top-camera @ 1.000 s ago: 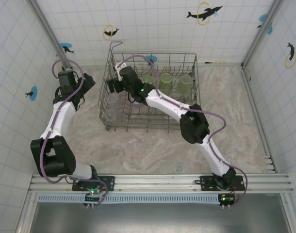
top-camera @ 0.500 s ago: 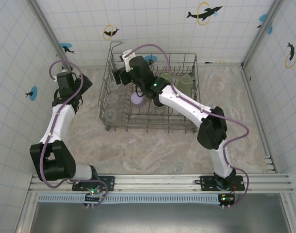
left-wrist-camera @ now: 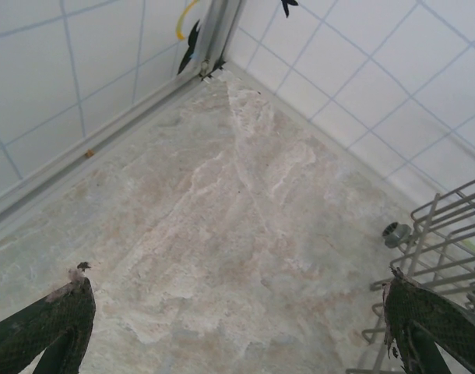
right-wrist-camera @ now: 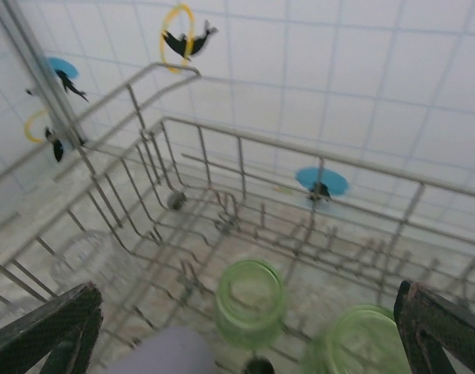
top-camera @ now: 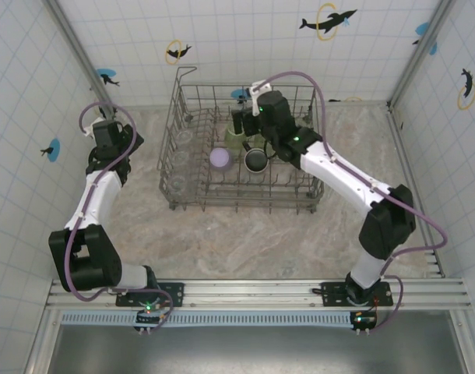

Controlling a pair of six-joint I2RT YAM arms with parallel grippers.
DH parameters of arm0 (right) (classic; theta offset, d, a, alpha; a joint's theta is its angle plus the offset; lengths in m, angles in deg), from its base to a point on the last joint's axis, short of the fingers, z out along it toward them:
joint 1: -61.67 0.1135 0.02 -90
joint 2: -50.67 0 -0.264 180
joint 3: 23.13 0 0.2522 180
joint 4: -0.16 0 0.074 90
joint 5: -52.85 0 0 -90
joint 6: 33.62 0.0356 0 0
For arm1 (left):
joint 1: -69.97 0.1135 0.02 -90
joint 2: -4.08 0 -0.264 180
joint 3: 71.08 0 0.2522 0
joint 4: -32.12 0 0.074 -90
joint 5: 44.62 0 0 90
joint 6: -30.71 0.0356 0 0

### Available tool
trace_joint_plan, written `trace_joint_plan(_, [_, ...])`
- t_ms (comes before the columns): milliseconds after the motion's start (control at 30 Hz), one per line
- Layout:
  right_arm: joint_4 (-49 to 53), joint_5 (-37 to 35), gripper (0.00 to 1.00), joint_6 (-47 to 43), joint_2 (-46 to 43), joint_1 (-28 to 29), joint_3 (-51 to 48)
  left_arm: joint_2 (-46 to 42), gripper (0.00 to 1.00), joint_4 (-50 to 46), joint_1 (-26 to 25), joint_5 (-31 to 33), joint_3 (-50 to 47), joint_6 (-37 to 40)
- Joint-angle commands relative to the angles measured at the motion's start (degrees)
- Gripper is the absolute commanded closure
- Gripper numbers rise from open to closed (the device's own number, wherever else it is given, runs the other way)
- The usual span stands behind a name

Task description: Load the cups into the dish rack

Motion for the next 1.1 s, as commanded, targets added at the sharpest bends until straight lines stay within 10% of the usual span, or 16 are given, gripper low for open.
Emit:
trace_joint_plan(0, [-2.22,-0.07,0.01,2.06,-7.05,-2.99,-6.32,-0.93,0.03,2.99,0.40,3.88,-2.09,2.31])
trace_joint_plan(1067, [-14.46,-6.88,0.01,11.58,-40.09,-34.37,-54.18,-0.95,0.03,28.49,0.40,17.50,-30.56,5.99])
